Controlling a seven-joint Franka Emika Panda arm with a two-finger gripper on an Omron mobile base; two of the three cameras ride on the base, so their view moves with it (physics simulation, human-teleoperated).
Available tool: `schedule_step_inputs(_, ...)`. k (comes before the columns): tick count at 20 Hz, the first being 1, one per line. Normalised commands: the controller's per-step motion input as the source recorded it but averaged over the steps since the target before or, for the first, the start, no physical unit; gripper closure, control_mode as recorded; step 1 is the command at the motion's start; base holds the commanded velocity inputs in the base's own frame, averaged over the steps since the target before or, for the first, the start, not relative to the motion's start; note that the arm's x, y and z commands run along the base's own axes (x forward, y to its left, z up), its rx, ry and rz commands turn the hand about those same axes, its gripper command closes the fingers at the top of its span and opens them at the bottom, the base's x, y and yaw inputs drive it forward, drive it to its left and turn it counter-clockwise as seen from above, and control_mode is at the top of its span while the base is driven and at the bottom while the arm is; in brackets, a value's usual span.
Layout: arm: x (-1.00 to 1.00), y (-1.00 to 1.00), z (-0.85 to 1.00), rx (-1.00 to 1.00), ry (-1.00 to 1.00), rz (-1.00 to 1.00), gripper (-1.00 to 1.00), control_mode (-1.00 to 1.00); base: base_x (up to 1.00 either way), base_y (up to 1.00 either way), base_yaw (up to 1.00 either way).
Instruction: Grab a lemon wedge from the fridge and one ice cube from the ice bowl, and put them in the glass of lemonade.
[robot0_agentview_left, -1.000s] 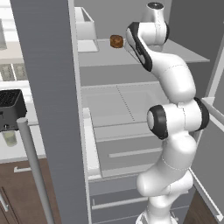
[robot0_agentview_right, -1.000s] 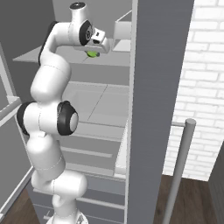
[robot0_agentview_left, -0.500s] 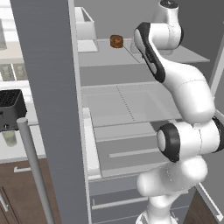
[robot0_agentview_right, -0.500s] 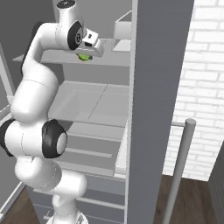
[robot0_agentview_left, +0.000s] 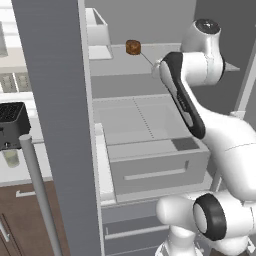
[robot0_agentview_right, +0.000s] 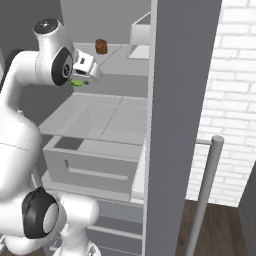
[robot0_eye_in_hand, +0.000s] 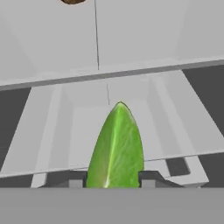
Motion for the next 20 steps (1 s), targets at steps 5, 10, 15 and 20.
schedule_step_inputs(5, -1.0, 0.03, -0.15, 0.01, 0.02, 0.0, 1.0, -1.0, 0.0, 0.0, 0.0)
schedule_step_inputs(10, -1.0, 0.0, -0.01, 0.0, 0.12, 0.0, 1.0, -1.0, 0.0, 0.0, 0.0)
schedule_step_inputs(15, -1.0, 0.0, -0.11, 0.0, 0.06, 0.0, 1.0, -1.0, 0.0, 0.0, 0.0)
schedule_step_inputs(20, -0.97, 0.0, -0.25, 0.0, 0.06, 0.0, 1.0, -1.0, 0.0, 0.0, 0.0)
